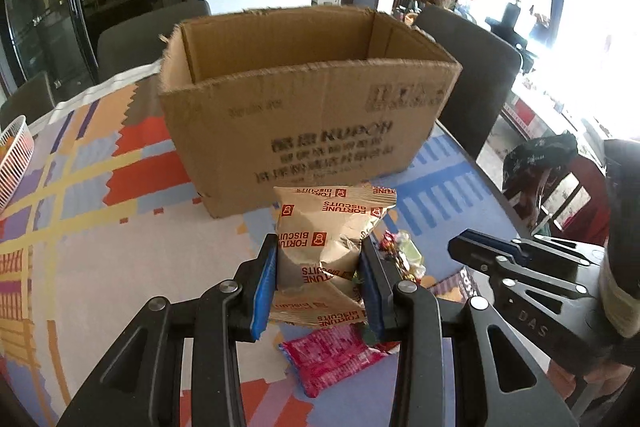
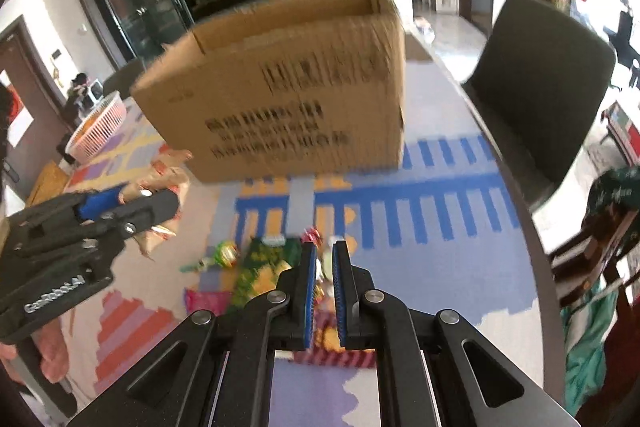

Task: Organize snacks
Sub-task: 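Grasp the gold-wrapped candy with the right tool while the left tool grasps the beige FORTUNE biscuit bag, then lift the candy and biscuit bag and carry them over the box, then open both tools to drop the candy and biscuit bag into the box, then move both tools back down to the snacks on the mat, then grasp the pale green wrapped candy with the right tool while the left tool grasps the green lollipop, then lift the candy and lollipop and carry them over the box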

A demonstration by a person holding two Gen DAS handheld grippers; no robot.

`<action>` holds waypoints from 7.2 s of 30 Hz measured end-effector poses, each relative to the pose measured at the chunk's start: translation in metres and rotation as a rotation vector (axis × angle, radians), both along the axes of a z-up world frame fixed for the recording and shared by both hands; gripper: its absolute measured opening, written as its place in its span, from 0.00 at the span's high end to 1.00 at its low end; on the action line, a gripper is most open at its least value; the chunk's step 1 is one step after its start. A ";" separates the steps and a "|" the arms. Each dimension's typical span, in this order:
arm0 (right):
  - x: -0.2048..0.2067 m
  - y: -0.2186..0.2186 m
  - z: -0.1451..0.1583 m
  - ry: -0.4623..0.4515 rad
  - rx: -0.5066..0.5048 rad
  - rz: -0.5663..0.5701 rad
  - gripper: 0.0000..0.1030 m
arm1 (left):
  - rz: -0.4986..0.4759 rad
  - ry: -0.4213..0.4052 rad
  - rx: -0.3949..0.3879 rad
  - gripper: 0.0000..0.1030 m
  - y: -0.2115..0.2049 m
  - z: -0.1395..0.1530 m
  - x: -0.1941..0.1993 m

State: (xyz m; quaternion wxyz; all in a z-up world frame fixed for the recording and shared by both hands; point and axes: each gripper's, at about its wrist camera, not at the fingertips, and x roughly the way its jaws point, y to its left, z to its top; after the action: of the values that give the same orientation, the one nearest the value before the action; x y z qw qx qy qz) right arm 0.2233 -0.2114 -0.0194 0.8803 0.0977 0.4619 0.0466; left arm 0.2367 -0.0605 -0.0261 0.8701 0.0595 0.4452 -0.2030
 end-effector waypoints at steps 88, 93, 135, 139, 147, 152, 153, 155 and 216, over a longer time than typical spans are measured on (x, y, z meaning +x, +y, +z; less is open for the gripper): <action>0.105 0.035 0.135 -0.302 -0.111 0.103 0.83 | 0.086 -0.103 -0.065 0.64 0.018 0.097 0.108; 0.129 0.031 0.127 -0.268 -0.101 0.091 0.81 | 0.109 -0.101 -0.040 0.61 0.013 0.092 0.126; -0.010 0.016 0.026 -0.076 -0.148 0.052 0.57 | 0.011 -0.043 0.119 0.37 0.022 -0.002 -0.032; -0.015 0.016 0.010 -0.038 -0.141 0.051 0.57 | -0.007 -0.013 0.132 0.37 0.020 -0.018 -0.035; -0.013 0.019 -0.015 0.020 -0.163 0.068 0.57 | -0.069 0.015 0.145 0.38 0.014 -0.045 -0.028; -0.007 0.022 -0.028 0.038 -0.187 0.082 0.58 | -0.091 0.027 0.161 0.38 0.010 -0.059 -0.018; -0.004 0.023 -0.032 0.045 -0.195 0.085 0.58 | -0.092 0.033 0.165 0.38 0.009 -0.062 -0.016; -0.001 0.023 -0.036 0.054 -0.200 0.090 0.57 | -0.097 0.043 0.166 0.38 0.008 -0.067 -0.011; -0.013 0.030 0.040 -0.128 -0.125 0.093 0.81 | 0.010 -0.076 -0.040 0.75 0.019 0.017 -0.020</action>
State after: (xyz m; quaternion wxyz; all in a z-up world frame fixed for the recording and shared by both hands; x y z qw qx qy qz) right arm 0.2106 -0.1815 0.0206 0.9092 0.0179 0.4109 0.0647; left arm 0.2171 -0.0412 -0.0090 0.8884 0.0475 0.4079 -0.2052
